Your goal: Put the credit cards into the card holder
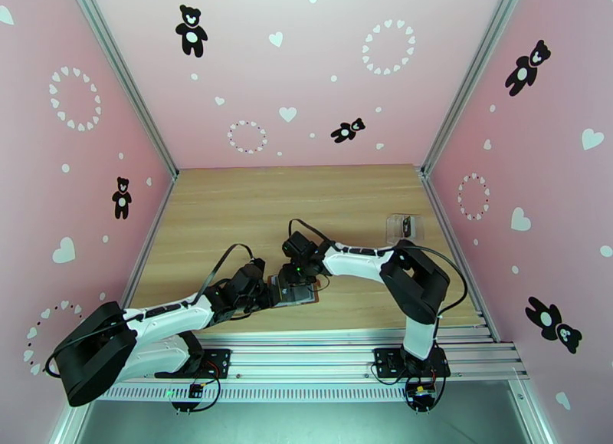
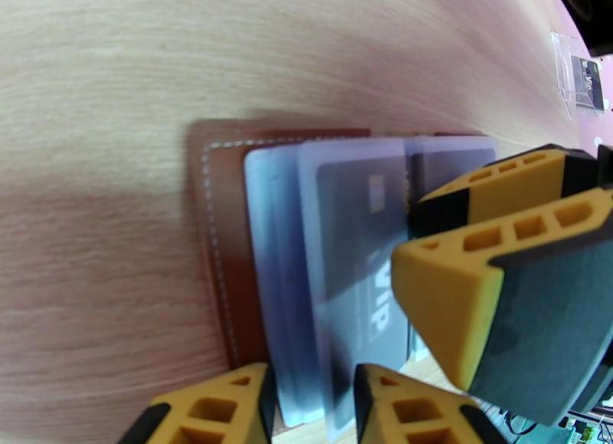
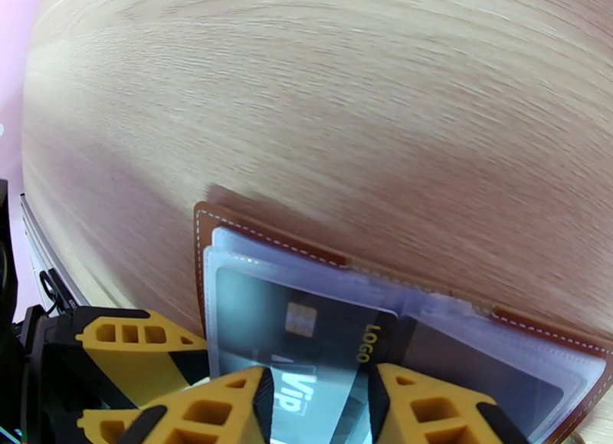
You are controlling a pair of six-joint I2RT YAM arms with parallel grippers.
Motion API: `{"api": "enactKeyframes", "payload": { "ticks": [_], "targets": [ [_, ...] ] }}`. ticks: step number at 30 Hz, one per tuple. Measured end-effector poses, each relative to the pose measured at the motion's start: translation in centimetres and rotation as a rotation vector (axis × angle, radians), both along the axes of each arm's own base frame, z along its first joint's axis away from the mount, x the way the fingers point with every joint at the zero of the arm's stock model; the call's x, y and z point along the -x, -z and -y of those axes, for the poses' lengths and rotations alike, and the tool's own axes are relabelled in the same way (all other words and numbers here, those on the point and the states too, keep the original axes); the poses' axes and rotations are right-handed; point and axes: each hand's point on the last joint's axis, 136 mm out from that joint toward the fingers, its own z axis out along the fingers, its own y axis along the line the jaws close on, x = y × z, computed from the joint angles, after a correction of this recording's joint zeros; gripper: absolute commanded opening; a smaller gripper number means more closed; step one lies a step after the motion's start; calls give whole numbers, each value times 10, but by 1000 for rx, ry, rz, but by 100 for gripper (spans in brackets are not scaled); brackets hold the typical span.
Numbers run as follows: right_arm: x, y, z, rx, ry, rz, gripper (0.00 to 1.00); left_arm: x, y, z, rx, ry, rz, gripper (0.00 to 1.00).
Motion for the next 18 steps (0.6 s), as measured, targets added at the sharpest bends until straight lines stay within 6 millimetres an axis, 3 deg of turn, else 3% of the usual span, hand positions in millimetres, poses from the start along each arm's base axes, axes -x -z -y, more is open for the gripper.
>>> {"api": "enactKeyframes", "payload": {
  "ticks": [8, 14, 18],
  "targets": [
    [1, -18, 9, 20, -12, 47, 46, 0, -10, -1, 15, 2, 24, 35],
    [-12, -62, 49, 159, 21, 211, 49, 0, -34, -6, 50, -12, 83, 38],
    [-16, -67, 78, 289, 39, 268, 49, 0, -48, -13, 62, -26, 123, 39]
  ]
}}
